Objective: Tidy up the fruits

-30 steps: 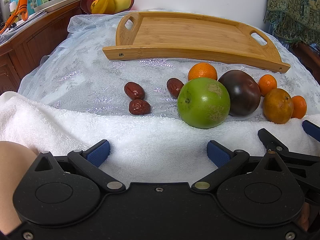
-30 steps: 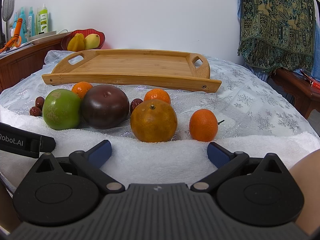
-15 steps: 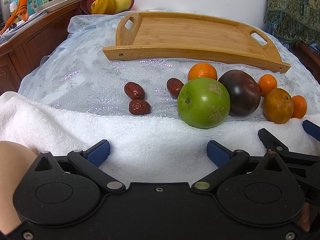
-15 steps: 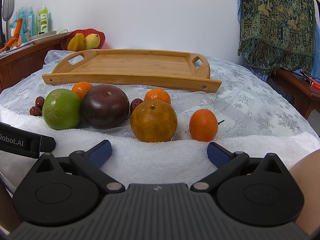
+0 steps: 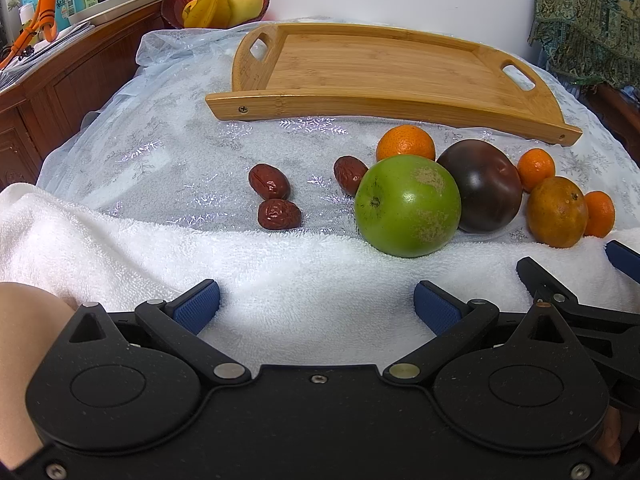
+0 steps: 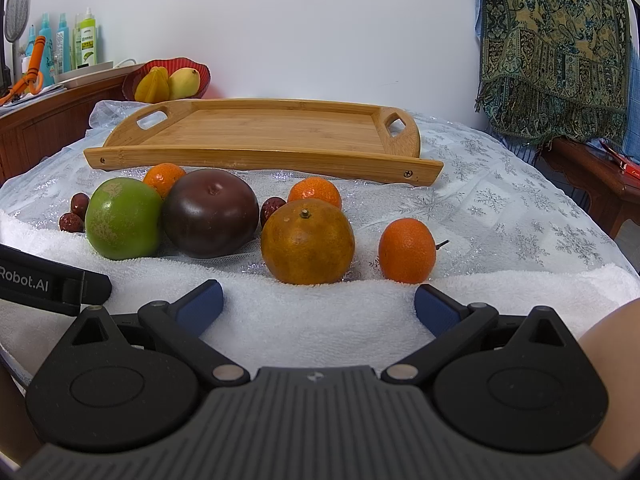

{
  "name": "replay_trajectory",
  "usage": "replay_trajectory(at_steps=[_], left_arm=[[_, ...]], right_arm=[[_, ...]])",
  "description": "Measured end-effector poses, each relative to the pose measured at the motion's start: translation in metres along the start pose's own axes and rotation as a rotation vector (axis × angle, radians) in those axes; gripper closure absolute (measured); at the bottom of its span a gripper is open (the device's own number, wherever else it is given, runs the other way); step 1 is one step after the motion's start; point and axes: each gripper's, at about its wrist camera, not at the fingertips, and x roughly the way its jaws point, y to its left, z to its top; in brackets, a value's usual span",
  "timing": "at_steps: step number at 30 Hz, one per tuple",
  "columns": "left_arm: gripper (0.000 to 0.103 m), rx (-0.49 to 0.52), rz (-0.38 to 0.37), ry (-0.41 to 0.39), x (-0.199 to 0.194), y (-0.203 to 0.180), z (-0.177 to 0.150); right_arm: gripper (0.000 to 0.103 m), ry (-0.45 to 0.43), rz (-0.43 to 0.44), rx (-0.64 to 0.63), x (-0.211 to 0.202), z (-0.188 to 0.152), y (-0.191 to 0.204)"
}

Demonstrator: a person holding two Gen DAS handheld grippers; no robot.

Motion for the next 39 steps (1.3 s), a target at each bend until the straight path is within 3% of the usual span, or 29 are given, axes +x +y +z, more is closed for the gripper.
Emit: replay_trajectory(at_steps=[23,32,39], left_arm=[[0.0,0.001,0.001,0.0,0.0,0.0,0.0],[0.0,0.014,0.0,-0.041,-0.005,0.0,-0.007],[0.0,0.026,-0.001,-0.133,-0.009,-0.003,-0.022]], right_arm=[[0.0,-0.001,0.001,0.0,0.002,-0.002,0.002],[0.0,-0.011,0.0,0.005,-0.001,-0.002,0.001],[0.0,-0.017,-0.001,0.005,0.0,-0.003,0.001]])
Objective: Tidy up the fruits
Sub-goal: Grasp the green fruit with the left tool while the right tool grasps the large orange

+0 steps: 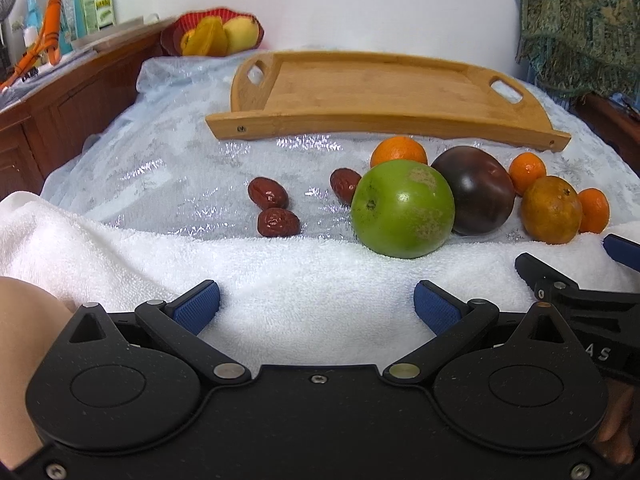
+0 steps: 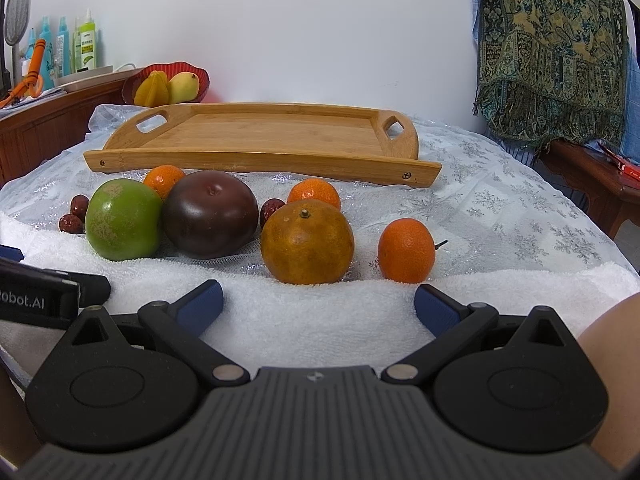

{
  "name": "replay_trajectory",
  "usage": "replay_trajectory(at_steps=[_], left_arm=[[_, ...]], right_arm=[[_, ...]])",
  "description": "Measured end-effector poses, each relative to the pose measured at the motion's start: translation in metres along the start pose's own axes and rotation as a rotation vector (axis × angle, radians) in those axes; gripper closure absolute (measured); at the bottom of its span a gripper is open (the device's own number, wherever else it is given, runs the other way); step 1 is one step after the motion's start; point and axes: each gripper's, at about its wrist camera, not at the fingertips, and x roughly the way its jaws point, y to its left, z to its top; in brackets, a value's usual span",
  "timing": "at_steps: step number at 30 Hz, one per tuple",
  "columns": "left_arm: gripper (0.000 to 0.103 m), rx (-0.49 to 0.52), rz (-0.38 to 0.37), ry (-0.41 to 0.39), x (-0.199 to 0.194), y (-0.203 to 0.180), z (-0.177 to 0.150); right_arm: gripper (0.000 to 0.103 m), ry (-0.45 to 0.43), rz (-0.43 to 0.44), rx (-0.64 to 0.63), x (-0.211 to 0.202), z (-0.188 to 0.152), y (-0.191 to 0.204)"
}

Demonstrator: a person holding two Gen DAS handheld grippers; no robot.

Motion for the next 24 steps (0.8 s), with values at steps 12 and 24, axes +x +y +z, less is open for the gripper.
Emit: replay_trajectory(at_steps=[12,24], left_arm=[[0.0,-0.026,-0.018,-0.081,-0.01,-0.001,-0.002],[0.018,-0.129,-0.155,-0.173,-0.028,-0.001,0.012]], right_arm=[[0.0,-0.002,-0.007,0.008,-0.001,0.003,-0.001],[0.0,-0.113,0.012,0.02,-0.013,0.006,0.001]])
